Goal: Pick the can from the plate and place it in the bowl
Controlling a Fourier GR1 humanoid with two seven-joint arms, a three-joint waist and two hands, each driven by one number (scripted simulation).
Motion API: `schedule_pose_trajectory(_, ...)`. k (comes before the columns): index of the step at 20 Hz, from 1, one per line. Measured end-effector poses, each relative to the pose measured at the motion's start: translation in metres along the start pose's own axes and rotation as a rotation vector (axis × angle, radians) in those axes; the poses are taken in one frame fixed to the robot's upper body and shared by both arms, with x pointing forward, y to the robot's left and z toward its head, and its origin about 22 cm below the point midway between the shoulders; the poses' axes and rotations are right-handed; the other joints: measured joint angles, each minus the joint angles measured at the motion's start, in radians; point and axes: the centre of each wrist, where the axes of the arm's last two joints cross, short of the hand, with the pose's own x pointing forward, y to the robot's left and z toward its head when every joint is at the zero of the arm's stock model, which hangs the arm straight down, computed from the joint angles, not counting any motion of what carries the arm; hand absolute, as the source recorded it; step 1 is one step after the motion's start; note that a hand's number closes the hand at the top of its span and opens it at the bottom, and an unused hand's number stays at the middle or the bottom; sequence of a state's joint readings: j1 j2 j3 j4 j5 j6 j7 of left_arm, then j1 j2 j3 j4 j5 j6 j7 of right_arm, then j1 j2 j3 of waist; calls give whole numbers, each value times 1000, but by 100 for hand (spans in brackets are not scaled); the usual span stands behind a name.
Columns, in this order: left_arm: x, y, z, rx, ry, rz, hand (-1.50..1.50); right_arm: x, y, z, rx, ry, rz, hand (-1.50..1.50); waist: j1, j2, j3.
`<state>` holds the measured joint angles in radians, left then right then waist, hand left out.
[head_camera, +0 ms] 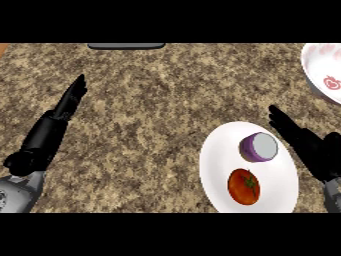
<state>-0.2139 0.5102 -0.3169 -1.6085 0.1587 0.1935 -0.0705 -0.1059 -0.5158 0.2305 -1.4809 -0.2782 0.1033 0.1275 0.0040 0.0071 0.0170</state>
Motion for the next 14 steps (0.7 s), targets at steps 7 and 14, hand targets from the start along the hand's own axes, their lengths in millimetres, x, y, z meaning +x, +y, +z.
schedule_pose_trajectory(7, -14, -21, 7, -64, 80, 115, 0, 53, -24, -1, -82, -334, 85, 150, -19, -11, -18)
schedule_pose_trajectory(14, -16, -49, 2, -135, 136, 229, 0, 27, -16, -10, -151, -455, 146, -150, -8, -6, -17)
